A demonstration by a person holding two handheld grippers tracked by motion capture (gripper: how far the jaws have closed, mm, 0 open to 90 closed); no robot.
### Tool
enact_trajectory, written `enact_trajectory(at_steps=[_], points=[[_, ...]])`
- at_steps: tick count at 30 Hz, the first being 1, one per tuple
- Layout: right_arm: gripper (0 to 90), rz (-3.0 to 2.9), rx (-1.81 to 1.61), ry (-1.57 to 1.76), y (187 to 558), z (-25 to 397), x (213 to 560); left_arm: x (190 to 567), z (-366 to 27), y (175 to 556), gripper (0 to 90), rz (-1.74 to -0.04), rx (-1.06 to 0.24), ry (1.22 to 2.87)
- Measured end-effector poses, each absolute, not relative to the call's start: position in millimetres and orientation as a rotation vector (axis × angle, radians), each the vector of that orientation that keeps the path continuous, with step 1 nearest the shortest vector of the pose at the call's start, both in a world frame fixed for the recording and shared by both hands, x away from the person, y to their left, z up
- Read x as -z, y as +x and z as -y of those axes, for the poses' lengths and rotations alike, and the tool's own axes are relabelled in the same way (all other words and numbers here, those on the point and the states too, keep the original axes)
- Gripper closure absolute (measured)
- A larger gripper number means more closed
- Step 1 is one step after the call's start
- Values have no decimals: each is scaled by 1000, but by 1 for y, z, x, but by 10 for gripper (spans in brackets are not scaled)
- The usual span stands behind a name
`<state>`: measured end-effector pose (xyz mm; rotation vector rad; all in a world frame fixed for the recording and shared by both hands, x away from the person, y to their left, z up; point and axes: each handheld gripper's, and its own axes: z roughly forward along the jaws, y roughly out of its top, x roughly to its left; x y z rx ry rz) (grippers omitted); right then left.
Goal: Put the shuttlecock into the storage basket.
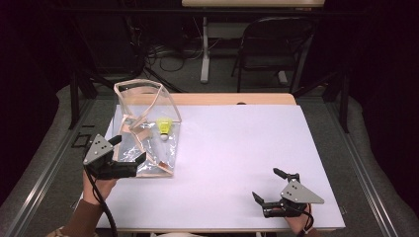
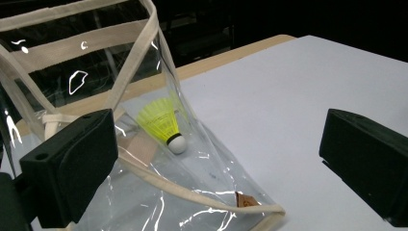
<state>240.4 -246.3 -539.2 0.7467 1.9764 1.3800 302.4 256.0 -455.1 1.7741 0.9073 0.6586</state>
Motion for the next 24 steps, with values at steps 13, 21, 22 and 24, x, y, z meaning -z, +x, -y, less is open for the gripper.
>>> enact_trajectory(at_steps=[13,21,22,24], points=[[5,-1976,-1382,742,240,246,539,488,-258,292,0,-919,-624,1789],[5,-1979,-1378,742,240,246,539,510,-258,288,0,-948,-579,1802],[5,-1979,-1378,742,240,246,539,512,-258,287,0,-950,-576,1802],[5,-1978,-1379,741,241,246,540,516,-258,287,0,-956,-572,1803]])
